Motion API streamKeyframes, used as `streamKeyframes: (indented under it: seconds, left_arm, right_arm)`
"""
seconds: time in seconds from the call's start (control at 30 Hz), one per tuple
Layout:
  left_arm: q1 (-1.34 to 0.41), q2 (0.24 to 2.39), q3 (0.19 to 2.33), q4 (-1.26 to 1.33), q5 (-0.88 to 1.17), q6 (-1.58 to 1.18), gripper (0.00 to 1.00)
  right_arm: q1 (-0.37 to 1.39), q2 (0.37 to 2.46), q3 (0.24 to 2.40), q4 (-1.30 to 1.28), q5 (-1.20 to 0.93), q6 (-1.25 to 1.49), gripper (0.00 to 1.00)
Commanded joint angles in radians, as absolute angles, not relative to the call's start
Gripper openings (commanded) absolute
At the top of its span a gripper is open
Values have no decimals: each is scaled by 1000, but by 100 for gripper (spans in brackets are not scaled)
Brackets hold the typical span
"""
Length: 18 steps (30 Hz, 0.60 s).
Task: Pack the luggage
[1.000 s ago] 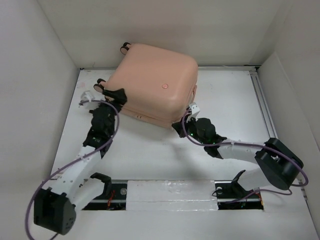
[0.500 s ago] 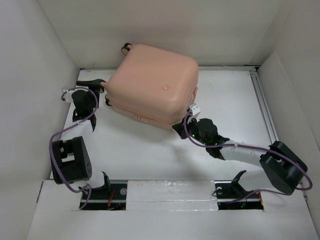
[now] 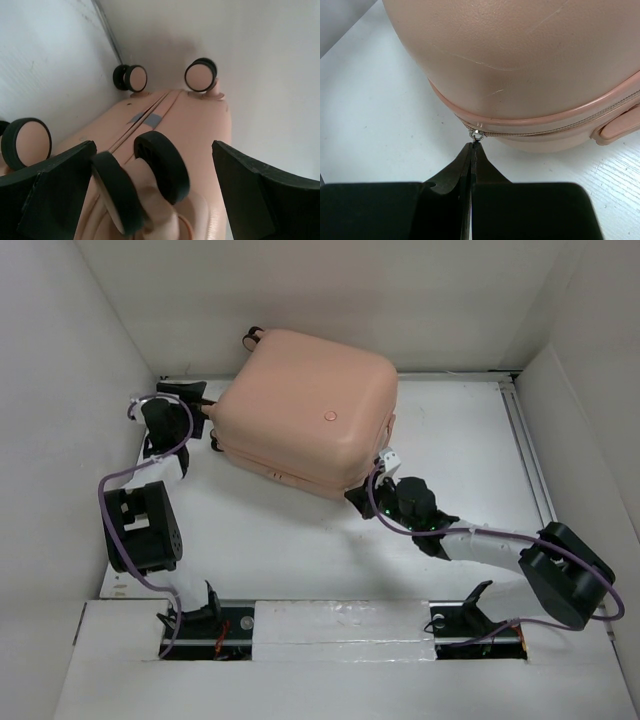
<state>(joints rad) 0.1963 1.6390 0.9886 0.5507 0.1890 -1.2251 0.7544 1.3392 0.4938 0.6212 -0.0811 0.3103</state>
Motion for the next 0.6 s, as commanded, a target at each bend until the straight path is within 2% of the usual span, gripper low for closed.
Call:
streamKeyframes:
  seconds: [0.0, 0.03, 0.1, 0.17, 0.2, 0.3, 0.57]
  left_arm:
    - [192, 1658, 1026, 604, 258, -1259, 96]
    - [192, 1669, 1026, 615, 268, -1259, 94]
    - [192, 1669, 1017, 630, 268, -1259, 84]
    - [192, 1669, 1017, 640, 268, -1259, 69]
    - [192, 1669, 1017, 649, 268, -1250, 46]
    - [192, 1658, 1006, 667, 268, -1227, 2]
    - [91, 1477, 836, 736, 146, -1109, 0]
  right_arm:
    - [773, 1325, 469, 614, -206, 327, 0]
    - [773, 1325, 469, 614, -206, 327, 0]
    - [773, 1325, 469, 614, -215, 327, 0]
    - [773, 1325, 469, 614, -215, 336, 0]
    - [773, 1325, 469, 614, -215, 336, 0]
    - [764, 1307, 469, 604, -206, 345, 0]
    - [649, 1184, 495, 513, -242, 354, 0]
